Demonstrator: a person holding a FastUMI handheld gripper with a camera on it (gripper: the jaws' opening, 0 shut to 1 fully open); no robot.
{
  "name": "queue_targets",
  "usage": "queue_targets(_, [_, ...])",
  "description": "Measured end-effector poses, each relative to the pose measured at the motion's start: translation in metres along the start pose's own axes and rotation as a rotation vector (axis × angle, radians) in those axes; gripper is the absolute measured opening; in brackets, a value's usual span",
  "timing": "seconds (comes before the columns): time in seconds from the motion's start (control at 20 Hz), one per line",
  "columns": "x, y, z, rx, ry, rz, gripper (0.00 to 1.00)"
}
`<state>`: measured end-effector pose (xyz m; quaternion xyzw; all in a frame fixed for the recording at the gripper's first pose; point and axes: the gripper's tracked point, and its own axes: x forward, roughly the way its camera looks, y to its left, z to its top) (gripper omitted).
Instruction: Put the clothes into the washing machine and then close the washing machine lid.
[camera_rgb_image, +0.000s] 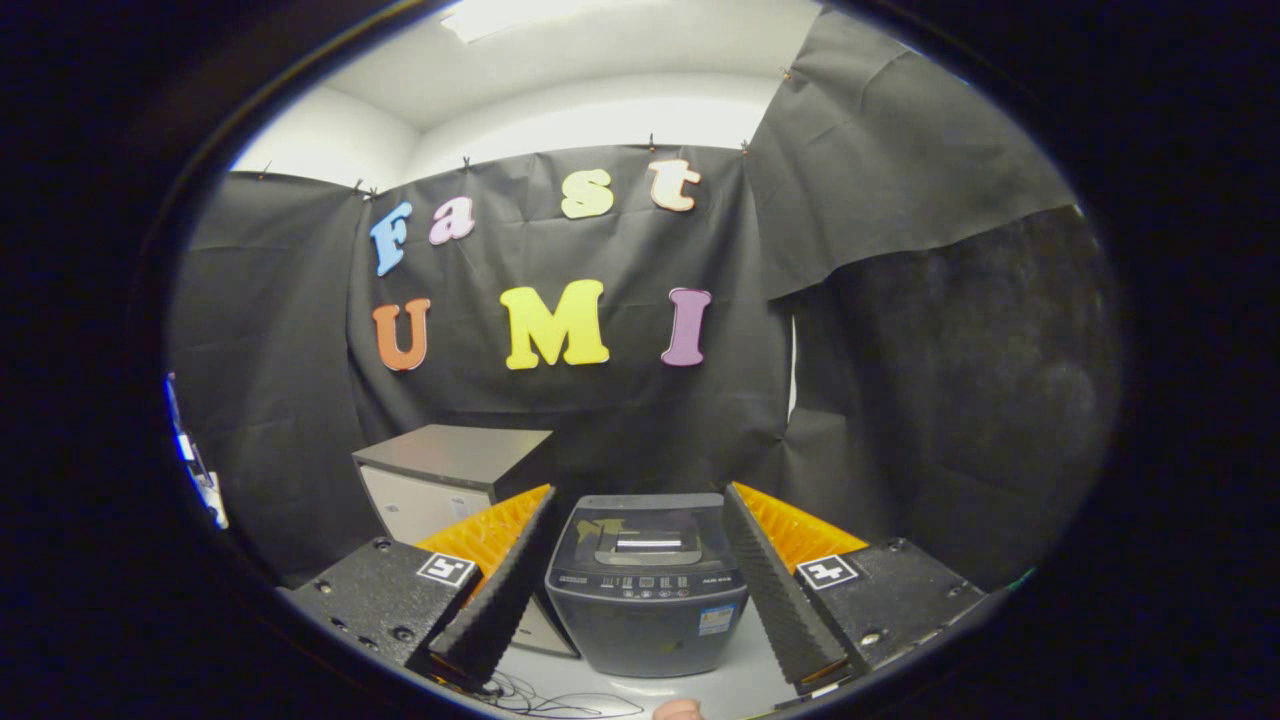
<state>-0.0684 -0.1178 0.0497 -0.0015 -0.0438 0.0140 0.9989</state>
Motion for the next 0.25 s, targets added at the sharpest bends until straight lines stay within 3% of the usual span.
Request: queue_targets(0.25, [0.0009, 0.0053, 0.003, -0.009, -0.007, 0.01, 1.0])
